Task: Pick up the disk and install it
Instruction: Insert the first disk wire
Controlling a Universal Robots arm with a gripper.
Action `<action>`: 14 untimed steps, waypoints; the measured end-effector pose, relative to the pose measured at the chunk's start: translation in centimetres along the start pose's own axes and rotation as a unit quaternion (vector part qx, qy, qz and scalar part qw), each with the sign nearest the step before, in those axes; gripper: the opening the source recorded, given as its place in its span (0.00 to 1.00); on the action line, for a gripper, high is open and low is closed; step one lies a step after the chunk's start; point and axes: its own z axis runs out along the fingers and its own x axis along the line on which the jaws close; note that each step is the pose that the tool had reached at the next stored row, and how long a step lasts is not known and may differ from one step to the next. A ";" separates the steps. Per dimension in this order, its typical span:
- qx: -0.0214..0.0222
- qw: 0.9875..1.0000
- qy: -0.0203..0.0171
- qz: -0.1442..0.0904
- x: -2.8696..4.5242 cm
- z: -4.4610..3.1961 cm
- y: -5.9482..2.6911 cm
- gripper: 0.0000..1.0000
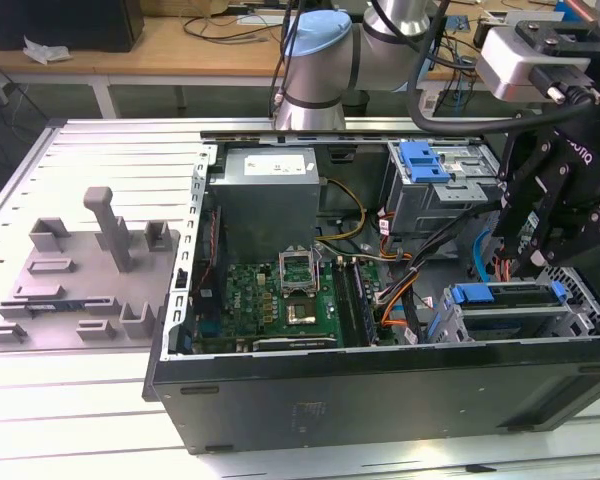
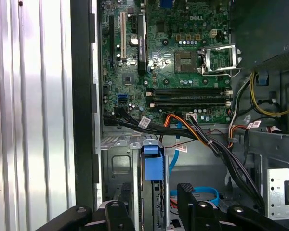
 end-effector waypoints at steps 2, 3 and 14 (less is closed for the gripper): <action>0.000 1.000 0.000 0.000 0.00 0.00 0.00 0.50; 0.000 1.000 0.000 0.000 0.00 0.00 0.00 0.50; 0.001 0.999 0.038 0.001 -2.01 0.06 0.06 0.50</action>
